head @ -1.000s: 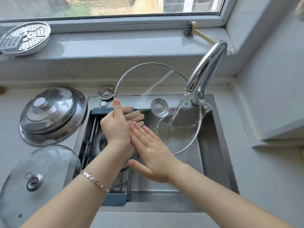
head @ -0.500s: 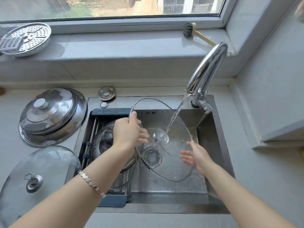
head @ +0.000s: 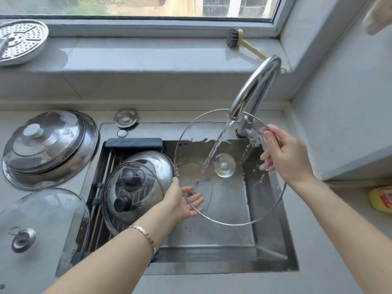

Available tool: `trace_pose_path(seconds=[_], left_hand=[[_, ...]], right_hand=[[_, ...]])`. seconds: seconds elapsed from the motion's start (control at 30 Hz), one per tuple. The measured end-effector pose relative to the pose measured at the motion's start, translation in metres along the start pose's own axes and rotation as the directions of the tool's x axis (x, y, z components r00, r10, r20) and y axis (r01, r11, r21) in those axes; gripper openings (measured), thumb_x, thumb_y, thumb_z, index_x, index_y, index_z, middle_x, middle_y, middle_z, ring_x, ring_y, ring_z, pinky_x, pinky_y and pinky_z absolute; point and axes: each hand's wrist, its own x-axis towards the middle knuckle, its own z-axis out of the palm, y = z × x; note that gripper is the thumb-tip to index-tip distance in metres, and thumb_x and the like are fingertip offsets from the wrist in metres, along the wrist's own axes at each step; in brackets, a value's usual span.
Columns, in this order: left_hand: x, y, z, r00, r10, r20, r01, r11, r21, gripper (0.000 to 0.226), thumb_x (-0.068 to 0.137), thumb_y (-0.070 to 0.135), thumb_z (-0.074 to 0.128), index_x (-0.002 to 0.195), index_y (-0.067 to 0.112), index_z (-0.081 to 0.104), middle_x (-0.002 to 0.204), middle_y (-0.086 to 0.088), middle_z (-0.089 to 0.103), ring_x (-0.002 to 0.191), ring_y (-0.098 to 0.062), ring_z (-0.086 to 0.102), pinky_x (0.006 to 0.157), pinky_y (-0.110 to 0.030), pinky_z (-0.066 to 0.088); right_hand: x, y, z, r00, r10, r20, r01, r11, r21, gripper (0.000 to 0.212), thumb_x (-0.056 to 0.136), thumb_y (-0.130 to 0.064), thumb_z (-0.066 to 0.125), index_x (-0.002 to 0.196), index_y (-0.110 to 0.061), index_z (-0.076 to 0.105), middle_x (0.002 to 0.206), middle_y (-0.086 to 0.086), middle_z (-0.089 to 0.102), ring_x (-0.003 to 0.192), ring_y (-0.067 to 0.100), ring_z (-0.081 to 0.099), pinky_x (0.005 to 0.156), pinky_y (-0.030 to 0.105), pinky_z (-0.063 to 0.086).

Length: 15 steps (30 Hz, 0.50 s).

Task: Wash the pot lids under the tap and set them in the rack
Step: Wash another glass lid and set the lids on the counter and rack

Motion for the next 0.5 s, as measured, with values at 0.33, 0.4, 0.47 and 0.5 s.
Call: trace_pose_path(seconds=[0.33, 0.4, 0.47, 0.5], left_hand=[[-0.064, 0.053, -0.014, 0.724, 0.688, 0.047, -0.656, 0.667, 0.354, 0.037, 0.100, 0.029, 0.037, 0.075, 0.003, 0.049, 0.072, -0.013, 0.068, 0.053, -0.015, 0.069, 0.046, -0.024, 0.055], [-0.078, 0.065, -0.015, 0.715, 0.688, 0.127, -0.643, 0.575, 0.505, 0.033, 0.099, 0.023, 0.041, 0.076, 0.001, 0.051, 0.071, -0.016, 0.068, 0.054, -0.017, 0.069, 0.048, -0.030, 0.057], [-0.087, 0.075, -0.016, 0.747, 0.646, 0.153, -0.584, 0.529, 0.617, 0.030, 0.099, 0.020, 0.042, 0.076, 0.001, 0.051, 0.073, -0.021, 0.070, 0.062, -0.027, 0.071, 0.057, -0.040, 0.059], [-0.090, 0.078, -0.015, 0.766, 0.625, 0.149, -0.551, 0.520, 0.653, 0.029, 0.098, 0.018, 0.042, 0.076, 0.001, 0.051, 0.073, -0.022, 0.070, 0.064, -0.032, 0.071, 0.060, -0.042, 0.059]], right_hand=[[-0.025, 0.057, 0.054, 0.931, 0.363, -0.046, -0.310, 0.850, 0.425, 0.019, 0.101, -0.021, 0.032, 0.106, -0.015, 0.049, 0.052, 0.007, 0.056, 0.033, 0.011, 0.057, 0.034, 0.018, 0.044], [-0.034, 0.067, 0.071, 0.883, 0.467, 0.040, -0.447, 0.814, 0.371, 0.021, 0.101, -0.019, 0.032, 0.111, -0.011, 0.049, 0.059, 0.010, 0.052, 0.031, 0.008, 0.054, 0.033, 0.017, 0.043], [-0.039, 0.072, 0.086, 0.816, 0.547, 0.187, -0.578, 0.778, 0.247, 0.020, 0.101, -0.019, 0.032, 0.110, -0.009, 0.048, 0.065, 0.009, 0.051, 0.039, 0.011, 0.056, 0.039, 0.018, 0.045], [-0.041, 0.072, 0.092, 0.782, 0.567, 0.260, -0.608, 0.785, 0.117, 0.021, 0.100, -0.022, 0.033, 0.108, -0.008, 0.047, 0.070, 0.009, 0.052, 0.049, 0.016, 0.057, 0.046, 0.022, 0.047]])
